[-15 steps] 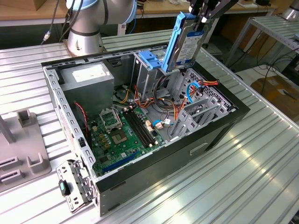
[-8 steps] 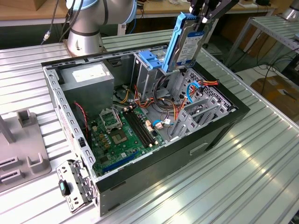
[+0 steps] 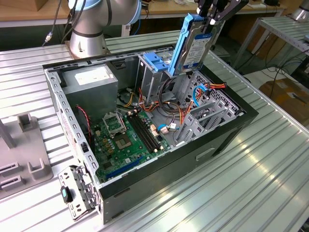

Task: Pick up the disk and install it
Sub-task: 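Pick up the disk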

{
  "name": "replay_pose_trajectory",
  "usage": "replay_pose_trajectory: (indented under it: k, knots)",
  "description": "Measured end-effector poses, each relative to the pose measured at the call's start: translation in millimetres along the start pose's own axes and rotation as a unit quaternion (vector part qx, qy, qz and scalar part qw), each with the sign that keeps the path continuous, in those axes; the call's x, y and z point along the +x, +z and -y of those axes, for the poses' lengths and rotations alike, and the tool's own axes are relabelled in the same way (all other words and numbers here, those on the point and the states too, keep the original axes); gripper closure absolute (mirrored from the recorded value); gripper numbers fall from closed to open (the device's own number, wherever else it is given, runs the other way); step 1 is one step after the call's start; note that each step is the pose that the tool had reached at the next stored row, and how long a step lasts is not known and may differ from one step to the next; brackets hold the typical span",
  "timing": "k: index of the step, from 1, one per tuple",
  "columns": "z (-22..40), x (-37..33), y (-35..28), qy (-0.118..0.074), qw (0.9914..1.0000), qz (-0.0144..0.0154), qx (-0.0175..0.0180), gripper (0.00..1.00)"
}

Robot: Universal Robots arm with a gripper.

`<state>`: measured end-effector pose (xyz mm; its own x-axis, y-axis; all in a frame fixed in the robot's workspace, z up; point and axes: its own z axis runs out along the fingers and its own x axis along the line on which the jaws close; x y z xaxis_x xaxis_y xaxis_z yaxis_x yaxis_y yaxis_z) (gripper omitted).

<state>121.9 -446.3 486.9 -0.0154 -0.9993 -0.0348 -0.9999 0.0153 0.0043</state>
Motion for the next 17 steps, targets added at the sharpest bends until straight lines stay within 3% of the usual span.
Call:
replay_pose_trajectory:
  k: [8,17]
  knots:
    - [0.0,1.2,-0.1,0.000,1.00000,0.0000,0.0000,0.65]
    - [0.1,8.7,-0.3,0.000,1.00000,0.0000,0.0000,0.65]
